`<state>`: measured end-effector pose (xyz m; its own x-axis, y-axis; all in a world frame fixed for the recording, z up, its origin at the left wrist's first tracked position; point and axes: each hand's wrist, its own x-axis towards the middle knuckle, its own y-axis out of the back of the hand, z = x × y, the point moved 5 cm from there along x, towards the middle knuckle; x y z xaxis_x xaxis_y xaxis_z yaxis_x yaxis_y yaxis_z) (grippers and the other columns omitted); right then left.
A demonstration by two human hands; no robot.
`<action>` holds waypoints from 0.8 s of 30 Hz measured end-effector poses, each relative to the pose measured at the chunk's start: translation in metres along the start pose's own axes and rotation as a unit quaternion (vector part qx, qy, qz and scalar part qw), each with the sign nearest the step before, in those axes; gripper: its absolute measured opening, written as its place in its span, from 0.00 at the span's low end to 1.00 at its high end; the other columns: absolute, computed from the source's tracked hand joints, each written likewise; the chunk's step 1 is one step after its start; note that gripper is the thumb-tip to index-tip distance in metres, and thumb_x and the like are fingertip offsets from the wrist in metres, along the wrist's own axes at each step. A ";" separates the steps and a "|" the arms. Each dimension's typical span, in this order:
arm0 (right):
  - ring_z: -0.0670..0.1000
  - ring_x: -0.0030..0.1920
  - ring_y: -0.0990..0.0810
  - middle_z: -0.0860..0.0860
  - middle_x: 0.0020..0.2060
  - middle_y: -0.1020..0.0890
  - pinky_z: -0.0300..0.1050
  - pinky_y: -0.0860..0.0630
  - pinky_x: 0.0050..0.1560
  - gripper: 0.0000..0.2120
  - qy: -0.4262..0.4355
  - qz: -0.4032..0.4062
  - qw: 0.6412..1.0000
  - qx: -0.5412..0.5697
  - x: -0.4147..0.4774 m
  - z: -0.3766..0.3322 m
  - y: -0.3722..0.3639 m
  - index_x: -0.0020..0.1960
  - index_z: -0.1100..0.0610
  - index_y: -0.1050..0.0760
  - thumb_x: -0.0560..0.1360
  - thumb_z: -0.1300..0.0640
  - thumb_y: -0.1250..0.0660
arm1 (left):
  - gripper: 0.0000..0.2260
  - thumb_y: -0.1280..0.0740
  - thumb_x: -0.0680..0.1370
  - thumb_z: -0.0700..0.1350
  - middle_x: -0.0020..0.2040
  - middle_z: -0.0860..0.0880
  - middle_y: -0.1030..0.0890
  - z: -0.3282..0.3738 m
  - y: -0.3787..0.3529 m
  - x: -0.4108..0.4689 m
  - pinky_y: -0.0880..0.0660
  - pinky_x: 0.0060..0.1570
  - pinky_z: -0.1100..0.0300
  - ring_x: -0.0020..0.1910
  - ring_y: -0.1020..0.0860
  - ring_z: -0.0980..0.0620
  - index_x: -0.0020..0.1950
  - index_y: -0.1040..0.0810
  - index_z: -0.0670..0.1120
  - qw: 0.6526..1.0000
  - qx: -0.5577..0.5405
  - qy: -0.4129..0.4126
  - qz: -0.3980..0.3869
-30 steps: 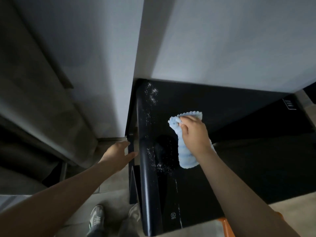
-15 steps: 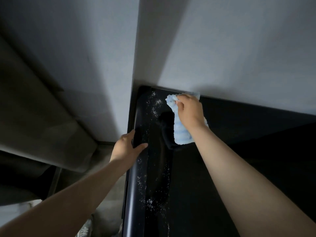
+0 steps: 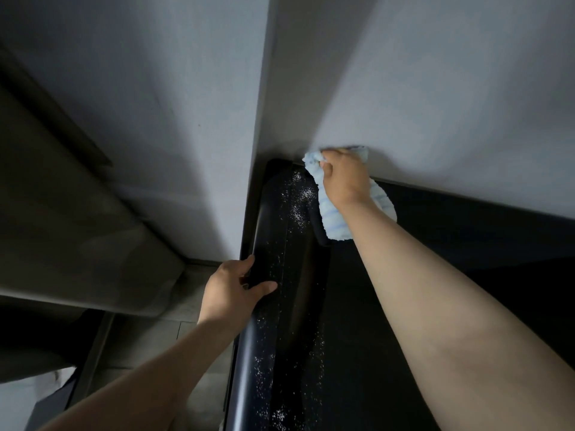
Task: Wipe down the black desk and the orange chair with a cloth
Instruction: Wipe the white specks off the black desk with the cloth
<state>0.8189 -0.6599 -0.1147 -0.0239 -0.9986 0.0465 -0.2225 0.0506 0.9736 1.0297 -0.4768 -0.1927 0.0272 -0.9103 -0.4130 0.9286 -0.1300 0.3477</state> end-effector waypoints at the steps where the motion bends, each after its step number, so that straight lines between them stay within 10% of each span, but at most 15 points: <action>1: 0.56 0.61 0.27 0.52 0.60 0.22 0.52 0.30 0.60 0.14 -0.006 -0.004 1.000 -0.007 0.001 0.001 -0.004 0.62 0.53 0.25 0.79 0.58 0.42 | 0.30 0.21 0.67 0.49 0.58 0.52 0.21 0.000 0.000 0.000 0.23 0.57 0.57 0.53 0.21 0.54 0.68 0.24 0.49 1.000 0.000 -0.001 0.003; 24: 0.54 0.62 0.28 0.50 0.61 0.24 0.52 0.29 0.58 0.14 0.019 -0.046 0.998 -0.025 -0.067 -0.003 -0.011 0.63 0.55 0.25 0.79 0.56 0.42 | 0.28 0.22 0.68 0.49 0.57 0.49 0.18 0.008 -0.001 -0.001 0.24 0.58 0.52 0.54 0.20 0.52 0.67 0.23 0.48 1.000 0.015 -0.001 -0.027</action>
<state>0.8261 -0.5932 -0.1277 0.0322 -0.9989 -0.0355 -0.1729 -0.0405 0.9841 1.0256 -0.4787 -0.1856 -0.0240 -0.9026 -0.4298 0.9170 -0.1911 0.3501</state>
